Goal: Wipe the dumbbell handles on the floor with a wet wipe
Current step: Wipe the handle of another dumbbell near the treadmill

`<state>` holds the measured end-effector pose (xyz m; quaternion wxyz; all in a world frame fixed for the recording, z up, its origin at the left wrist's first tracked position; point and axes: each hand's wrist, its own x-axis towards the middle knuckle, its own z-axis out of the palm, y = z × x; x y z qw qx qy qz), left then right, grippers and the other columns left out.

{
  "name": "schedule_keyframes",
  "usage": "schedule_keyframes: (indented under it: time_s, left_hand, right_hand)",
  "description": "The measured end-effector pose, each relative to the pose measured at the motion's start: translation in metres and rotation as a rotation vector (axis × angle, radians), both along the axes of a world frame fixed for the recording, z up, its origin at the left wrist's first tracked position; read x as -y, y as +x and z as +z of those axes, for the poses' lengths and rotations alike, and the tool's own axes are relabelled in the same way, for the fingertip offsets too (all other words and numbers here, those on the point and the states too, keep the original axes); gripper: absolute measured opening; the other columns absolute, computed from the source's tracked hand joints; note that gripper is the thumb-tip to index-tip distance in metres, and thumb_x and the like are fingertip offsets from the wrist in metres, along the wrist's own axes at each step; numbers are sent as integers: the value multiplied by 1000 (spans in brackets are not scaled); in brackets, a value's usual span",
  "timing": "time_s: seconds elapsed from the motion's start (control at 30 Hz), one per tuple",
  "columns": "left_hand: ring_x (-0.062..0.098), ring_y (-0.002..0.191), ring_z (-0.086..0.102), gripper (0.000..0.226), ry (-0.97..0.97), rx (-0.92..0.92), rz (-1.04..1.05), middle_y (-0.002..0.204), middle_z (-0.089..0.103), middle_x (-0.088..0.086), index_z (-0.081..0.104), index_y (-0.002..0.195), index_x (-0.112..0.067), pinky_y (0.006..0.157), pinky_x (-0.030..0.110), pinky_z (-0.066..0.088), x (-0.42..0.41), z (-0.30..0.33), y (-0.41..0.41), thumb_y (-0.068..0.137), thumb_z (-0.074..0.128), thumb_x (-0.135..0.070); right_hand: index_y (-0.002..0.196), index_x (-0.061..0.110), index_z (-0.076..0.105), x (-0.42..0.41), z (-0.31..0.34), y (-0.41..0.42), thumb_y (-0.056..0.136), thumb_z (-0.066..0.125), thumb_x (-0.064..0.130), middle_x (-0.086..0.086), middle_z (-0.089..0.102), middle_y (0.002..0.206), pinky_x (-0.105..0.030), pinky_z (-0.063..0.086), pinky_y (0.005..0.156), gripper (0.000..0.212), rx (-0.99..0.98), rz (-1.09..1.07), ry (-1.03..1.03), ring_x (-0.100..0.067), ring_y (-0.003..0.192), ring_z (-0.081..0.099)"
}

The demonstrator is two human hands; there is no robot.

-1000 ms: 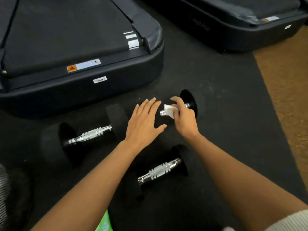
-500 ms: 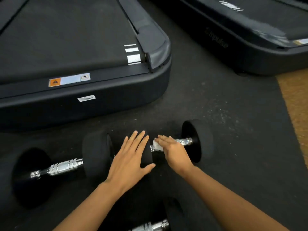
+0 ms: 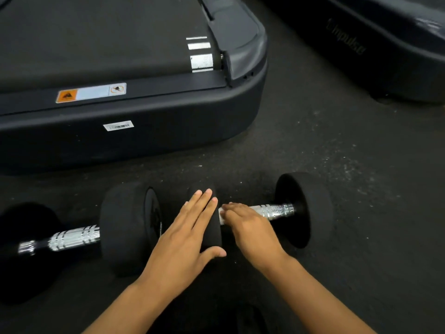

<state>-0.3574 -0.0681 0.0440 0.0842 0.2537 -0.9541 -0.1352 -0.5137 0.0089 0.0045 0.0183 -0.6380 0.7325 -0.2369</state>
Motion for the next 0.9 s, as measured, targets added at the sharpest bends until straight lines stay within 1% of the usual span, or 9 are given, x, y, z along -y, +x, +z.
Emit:
schedule_keyframes:
  time_s: [0.07,0.1,0.17,0.27,0.43,0.53,0.73,0.83,0.9]
  left_hand:
    - [6,140,5,90,6,17,16,152,21,-1,20,144,-18,110,31,13,-2,1,0,72,49,-63]
    - [7,140,5,90,5,21,19,152,22,-2,21,144,-17,110,29,10,-2,1,-1,71,49,-62]
    - [7,140,5,91,25,18,12,151,22,-1,23,144,-16,110,22,-7,-3,2,0,70,52,-60]
    - [8,140,5,93,20,22,13,151,23,1,21,144,-16,111,24,-3,-4,2,1,68,55,-59]
    - [10,140,8,92,30,9,5,151,24,1,20,143,-15,110,26,-10,-4,3,-1,69,56,-57]
    - [10,141,6,92,38,-1,7,152,22,1,17,144,-17,111,26,-8,-3,1,0,70,56,-57]
    - [2,139,-2,92,16,-6,33,151,23,-2,20,143,-19,106,41,12,-4,4,0,69,57,-58]
    - [-9,135,-17,90,87,-13,29,152,11,-8,16,143,-24,106,33,-1,-4,6,-1,71,59,-56]
    - [-6,137,-12,91,68,-7,30,152,17,-6,20,144,-22,105,33,3,-4,5,0,69,59,-57]
  right_hand:
    - [93,12,67,1,8,-10,76,68,4,-4,69,93,-32,53,76,19,62,-27,118,-23,88,65]
    - [87,14,64,6,12,-15,83,62,9,-4,67,85,-35,52,70,7,88,-50,165,-24,81,64]
    - [77,14,58,20,18,-17,89,55,15,-6,64,76,-38,47,64,12,107,-46,254,-28,74,61]
    - [80,13,62,23,21,-12,85,54,7,-7,66,77,-36,46,65,11,90,9,274,-27,75,61]
    - [89,18,68,33,19,-25,91,53,24,-9,68,83,-40,51,71,17,228,-35,368,-27,83,62]
    - [85,15,66,28,21,-19,91,53,18,-8,66,76,-40,50,68,14,202,12,358,-26,75,61]
    - [86,18,54,22,28,-23,91,51,17,-9,63,77,-40,49,65,6,193,9,371,-29,76,60]
    - [96,15,56,11,27,-15,87,53,9,-4,65,85,-40,48,68,11,141,86,306,-25,79,61]
    - [98,17,62,11,26,-24,91,54,16,-3,67,85,-38,48,70,11,156,56,295,-22,79,62]
